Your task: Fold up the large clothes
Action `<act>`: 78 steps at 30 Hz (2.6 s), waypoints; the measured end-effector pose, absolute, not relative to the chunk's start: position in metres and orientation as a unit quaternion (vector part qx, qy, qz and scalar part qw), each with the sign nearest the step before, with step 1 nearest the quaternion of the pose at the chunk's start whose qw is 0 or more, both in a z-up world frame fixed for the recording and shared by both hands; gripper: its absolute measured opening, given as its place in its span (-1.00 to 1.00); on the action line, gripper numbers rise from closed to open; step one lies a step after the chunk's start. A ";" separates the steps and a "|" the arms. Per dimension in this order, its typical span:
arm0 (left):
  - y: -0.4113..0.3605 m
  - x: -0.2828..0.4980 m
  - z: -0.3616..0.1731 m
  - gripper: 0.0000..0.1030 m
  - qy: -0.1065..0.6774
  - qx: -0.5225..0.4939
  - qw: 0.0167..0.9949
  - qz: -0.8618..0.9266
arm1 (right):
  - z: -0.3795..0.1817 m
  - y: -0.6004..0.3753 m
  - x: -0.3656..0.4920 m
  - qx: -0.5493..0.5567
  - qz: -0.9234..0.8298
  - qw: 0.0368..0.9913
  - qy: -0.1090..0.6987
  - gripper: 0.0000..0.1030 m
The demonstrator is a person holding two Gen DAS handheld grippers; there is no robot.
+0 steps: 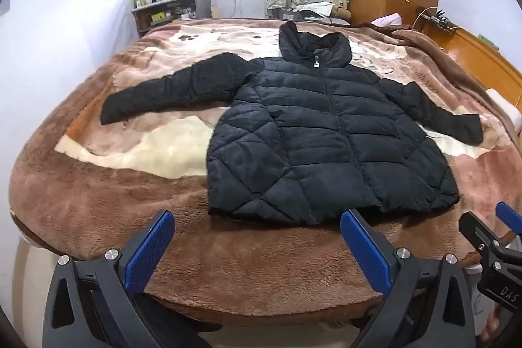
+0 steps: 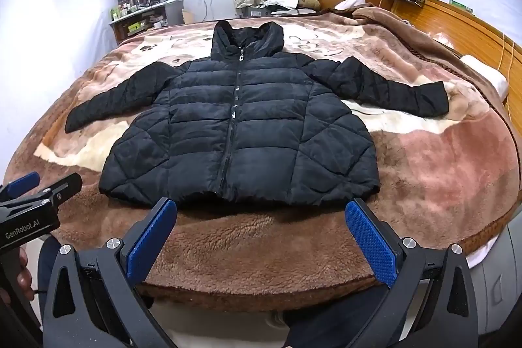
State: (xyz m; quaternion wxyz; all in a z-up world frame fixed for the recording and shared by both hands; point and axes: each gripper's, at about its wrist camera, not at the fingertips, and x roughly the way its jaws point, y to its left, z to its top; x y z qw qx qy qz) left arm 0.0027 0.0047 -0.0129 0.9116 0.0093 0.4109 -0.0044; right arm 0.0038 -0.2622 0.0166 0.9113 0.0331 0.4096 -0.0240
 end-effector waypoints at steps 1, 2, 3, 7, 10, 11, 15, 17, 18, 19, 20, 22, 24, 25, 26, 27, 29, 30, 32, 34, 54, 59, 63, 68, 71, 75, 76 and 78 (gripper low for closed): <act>0.005 0.002 -0.012 1.00 0.409 0.010 0.912 -0.005 | 0.016 -0.262 0.004 0.033 -0.025 0.912 0.409 1.00; 0.005 0.002 -0.011 1.00 0.408 0.008 0.913 -0.007 | 0.017 -0.262 0.004 0.032 -0.025 0.911 0.410 1.00; 0.006 0.001 -0.011 1.00 0.407 0.007 0.913 -0.008 | 0.017 -0.262 0.004 0.031 -0.028 0.911 0.409 1.00; 0.005 0.001 -0.009 1.00 0.403 0.015 0.915 -0.001 | 0.016 -0.262 0.004 0.030 -0.029 0.911 0.411 1.00; 0.005 0.000 -0.008 1.00 0.401 0.016 0.916 -0.001 | 0.015 -0.262 0.004 0.031 -0.028 0.911 0.410 1.00; 0.005 0.000 -0.008 1.00 0.402 0.016 0.916 -0.002 | 0.015 -0.262 0.004 0.031 -0.028 0.911 0.411 1.00; 0.005 0.002 -0.009 1.00 0.406 0.016 0.914 0.000 | 0.014 -0.262 0.004 0.031 -0.029 0.911 0.411 1.00; 0.004 0.003 -0.009 1.00 0.406 0.016 0.914 0.000 | 0.015 -0.262 0.004 0.031 -0.028 0.911 0.411 1.00; 0.004 0.003 -0.009 1.00 0.406 0.016 0.914 0.000 | 0.014 -0.262 0.004 0.031 -0.029 0.910 0.412 1.00; 0.005 0.003 -0.009 1.00 0.405 0.016 0.914 0.000 | 0.014 -0.262 0.004 0.031 -0.029 0.910 0.412 1.00; 0.005 0.003 -0.010 1.00 0.405 0.015 0.914 0.000 | 0.014 -0.262 0.004 0.031 -0.029 0.910 0.412 1.00; 0.005 0.003 -0.009 1.00 0.406 0.016 0.914 0.001 | 0.014 -0.262 0.004 0.031 -0.029 0.910 0.412 1.00; 0.005 0.003 -0.010 1.00 0.407 0.016 0.914 0.001 | 0.013 -0.263 0.004 0.032 -0.030 0.910 0.412 1.00; 0.005 0.003 -0.009 1.00 0.406 0.016 0.914 0.001 | 0.012 -0.263 0.003 0.033 -0.030 0.910 0.412 1.00; 0.005 0.003 -0.009 1.00 0.406 0.016 0.914 0.000 | 0.012 -0.263 0.004 0.032 -0.030 0.910 0.412 1.00; 0.005 0.003 -0.010 1.00 0.406 0.015 0.914 0.000 | 0.012 -0.263 0.004 0.032 -0.030 0.910 0.412 1.00; 0.005 0.003 -0.009 1.00 0.406 0.016 0.914 0.000 | 0.013 -0.263 0.004 0.032 -0.030 0.910 0.412 1.00; 0.005 0.003 -0.010 1.00 0.406 0.015 0.914 -0.001 | 0.012 -0.264 0.004 0.032 -0.030 0.910 0.412 1.00; 0.006 0.003 -0.010 1.00 0.407 0.016 0.913 0.000 | 0.013 -0.263 0.004 0.032 -0.030 0.910 0.412 1.00; 0.007 0.003 -0.010 1.00 0.407 0.014 0.913 0.000 | 0.013 -0.263 0.004 0.032 -0.030 0.910 0.412 1.00; 0.009 0.004 -0.011 1.00 0.408 0.017 0.913 0.001 | 0.013 -0.264 0.004 0.032 -0.030 0.909 0.413 1.00; 0.009 0.005 -0.011 1.00 0.407 0.017 0.913 0.002 | 0.013 -0.264 0.004 0.032 -0.029 0.910 0.413 1.00; 0.010 0.006 -0.013 1.00 0.408 0.018 0.913 0.003 | 0.011 -0.265 0.004 0.033 -0.031 0.909 0.415 1.00; 0.010 0.008 -0.017 1.00 0.412 0.016 0.911 0.002 | 0.007 -0.266 0.005 0.033 -0.032 0.908 0.418 1.00; 0.010 0.010 -0.021 1.00 0.415 0.016 0.910 0.002 | 0.004 -0.267 0.008 0.034 -0.033 0.906 0.421 1.00; 0.009 0.016 -0.022 1.00 0.418 0.012 0.908 -0.005 | 0.003 -0.268 0.014 0.032 -0.034 0.905 0.423 1.00; 0.012 0.019 -0.023 1.00 0.419 0.008 0.908 -0.013 | 0.003 -0.268 0.014 0.030 -0.036 0.905 0.423 1.00; 0.019 0.026 -0.021 1.00 0.416 -0.003 0.909 -0.018 | 0.005 -0.271 0.019 0.033 -0.037 0.908 0.416 1.00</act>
